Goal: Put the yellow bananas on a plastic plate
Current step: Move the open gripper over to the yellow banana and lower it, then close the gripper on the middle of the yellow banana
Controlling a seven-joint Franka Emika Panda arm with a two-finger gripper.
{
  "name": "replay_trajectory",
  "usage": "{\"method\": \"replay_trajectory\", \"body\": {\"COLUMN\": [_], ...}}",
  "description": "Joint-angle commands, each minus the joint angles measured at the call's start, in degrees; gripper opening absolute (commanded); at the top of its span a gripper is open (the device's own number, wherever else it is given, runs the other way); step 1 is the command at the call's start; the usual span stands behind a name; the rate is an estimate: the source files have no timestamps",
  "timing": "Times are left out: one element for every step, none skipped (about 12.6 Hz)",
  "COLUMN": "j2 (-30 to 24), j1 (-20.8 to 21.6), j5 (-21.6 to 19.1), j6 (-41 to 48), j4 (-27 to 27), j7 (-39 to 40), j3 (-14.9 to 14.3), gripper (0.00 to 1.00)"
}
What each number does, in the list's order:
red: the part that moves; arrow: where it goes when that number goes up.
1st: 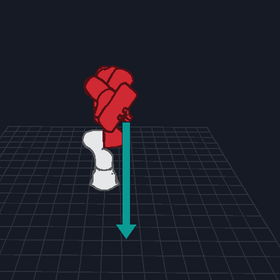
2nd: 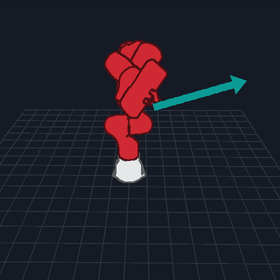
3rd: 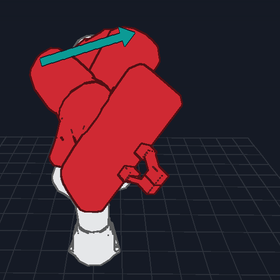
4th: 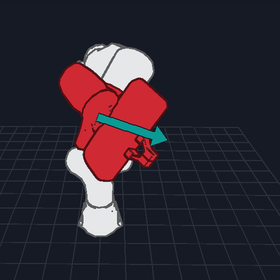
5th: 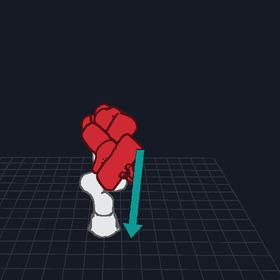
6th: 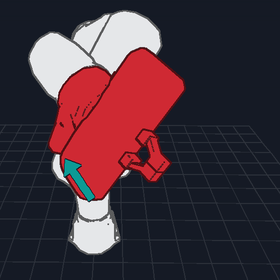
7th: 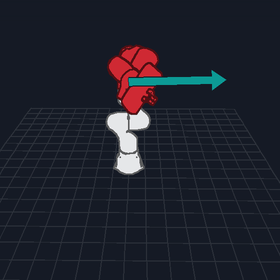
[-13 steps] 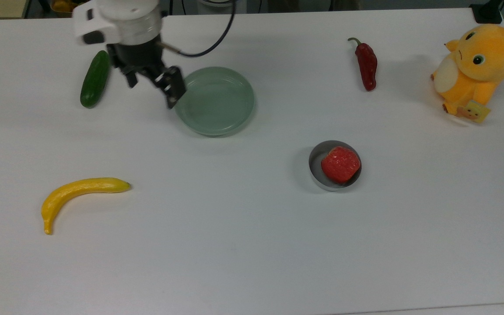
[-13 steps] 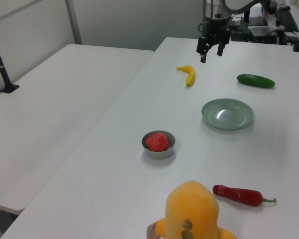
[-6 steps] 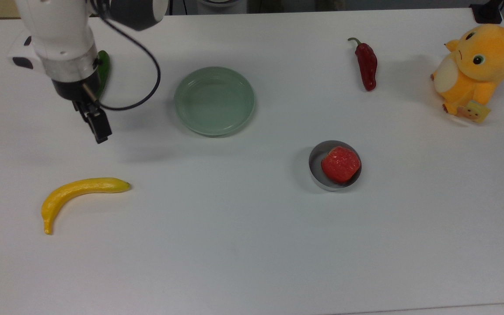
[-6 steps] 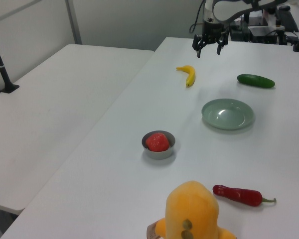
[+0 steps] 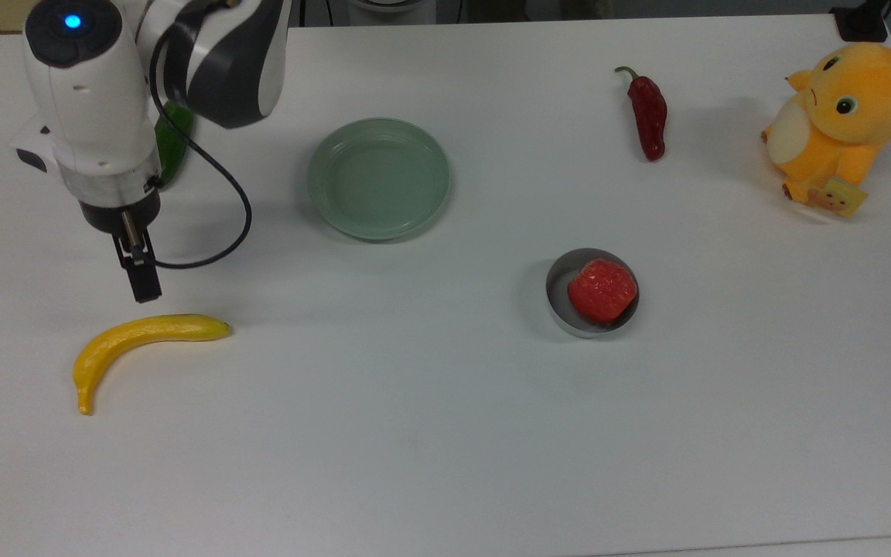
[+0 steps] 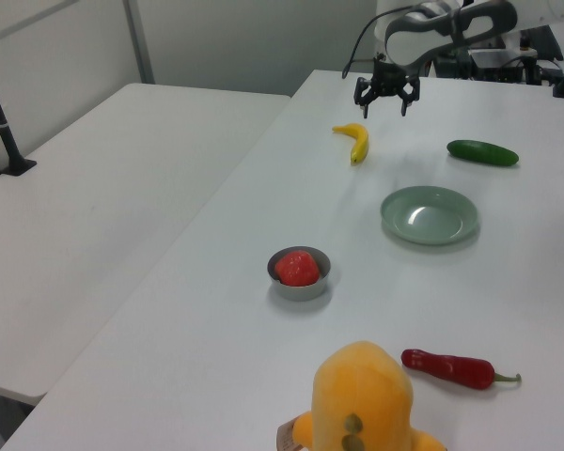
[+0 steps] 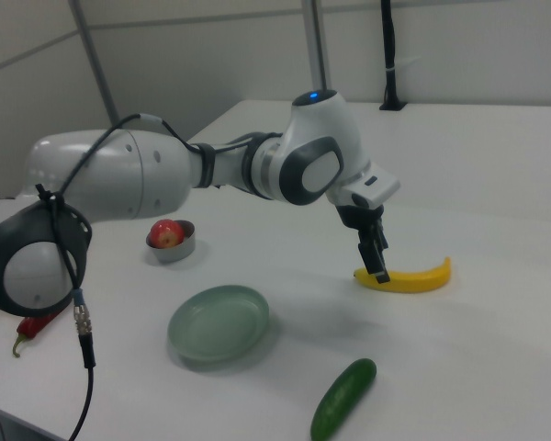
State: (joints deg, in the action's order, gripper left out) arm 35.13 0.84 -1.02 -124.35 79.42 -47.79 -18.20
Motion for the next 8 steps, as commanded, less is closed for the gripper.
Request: {"method": "replay_trajectory", "body": {"j2": [5.0, 6.3, 7.5, 7.9, 7.9, 7.9, 8.0, 8.6], "j1": [0.9, 0.9, 0.9, 0.9, 0.9, 0.9, 0.9, 1.0], "j5": [-0.5, -0.6, -0.5, -0.5, -0.5, -0.4, -0.3, -0.2], "j6": [-3.4, -4.0, -4.4, -5.1, -5.6, -6.1, -7.0, -7.7], "j4": [-4.3, -5.4, -6.1, -6.4, -6.1, -5.8, -5.8, -5.7], "j7": [-4.3, -4.4, -4.4, -4.5, -4.5, -4.4, -4.4, -4.4], "j3": [-1.2, -1.3, -1.4, -1.3, -1.3, -1.2, -1.2, -1.1], "gripper": [1.00, 1.00, 1.00, 1.00, 1.00, 1.00, 1.00, 1.00]}}
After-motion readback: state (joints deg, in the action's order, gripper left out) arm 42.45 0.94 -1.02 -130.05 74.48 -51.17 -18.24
